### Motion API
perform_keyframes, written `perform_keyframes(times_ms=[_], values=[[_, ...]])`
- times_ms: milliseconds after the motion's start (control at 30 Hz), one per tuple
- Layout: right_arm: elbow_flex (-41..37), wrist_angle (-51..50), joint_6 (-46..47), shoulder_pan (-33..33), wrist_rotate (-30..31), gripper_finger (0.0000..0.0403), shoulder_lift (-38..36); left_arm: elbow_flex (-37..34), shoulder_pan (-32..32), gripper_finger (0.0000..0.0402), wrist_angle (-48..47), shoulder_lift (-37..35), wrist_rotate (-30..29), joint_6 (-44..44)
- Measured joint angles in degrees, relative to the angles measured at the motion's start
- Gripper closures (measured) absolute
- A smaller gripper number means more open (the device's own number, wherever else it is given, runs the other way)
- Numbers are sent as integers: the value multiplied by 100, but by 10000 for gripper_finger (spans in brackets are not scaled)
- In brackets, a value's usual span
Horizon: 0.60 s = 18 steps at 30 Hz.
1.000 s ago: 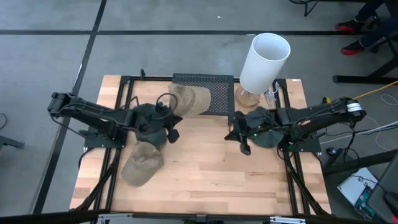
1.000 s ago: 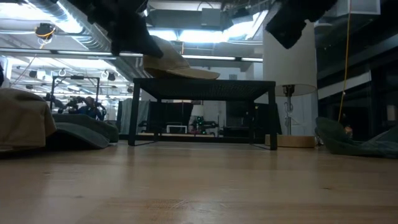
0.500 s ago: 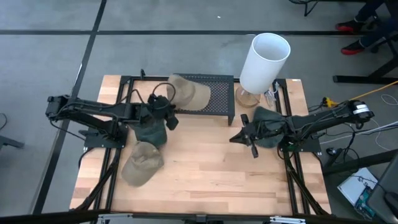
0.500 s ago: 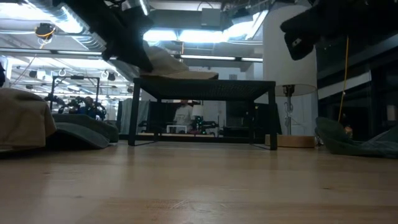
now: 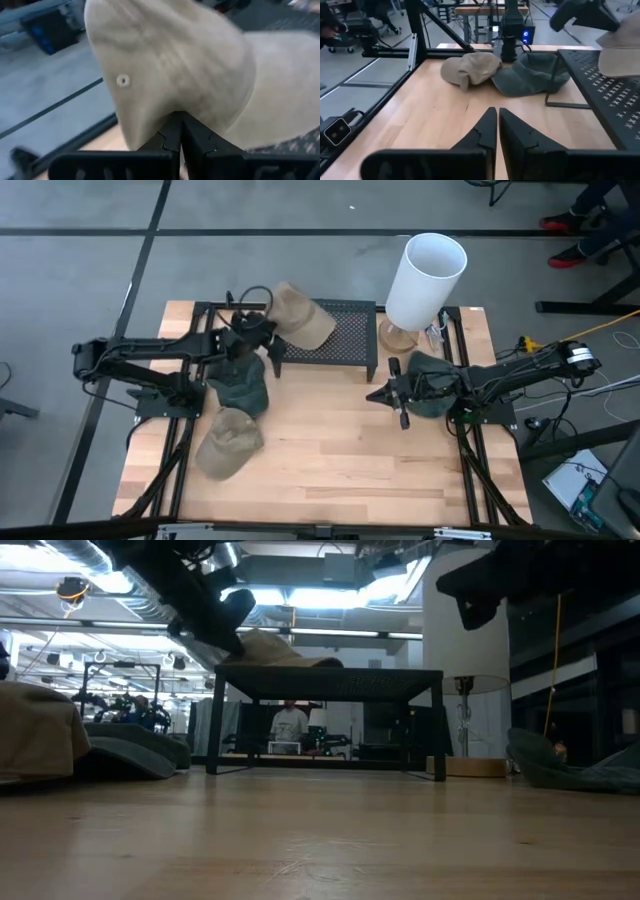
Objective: Pick & Place hat
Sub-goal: Put the right brown cap on the shelf
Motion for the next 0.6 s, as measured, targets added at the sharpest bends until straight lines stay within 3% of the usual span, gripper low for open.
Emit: perform_keyframes(times_ms=[333, 600], values=[[0, 219, -126, 0, -5, 382, 66, 0, 875, 400, 710, 170, 1084, 346], [0, 212, -133, -7, -5, 382, 66, -4, 1097, 400, 1329, 493, 1572, 353]])
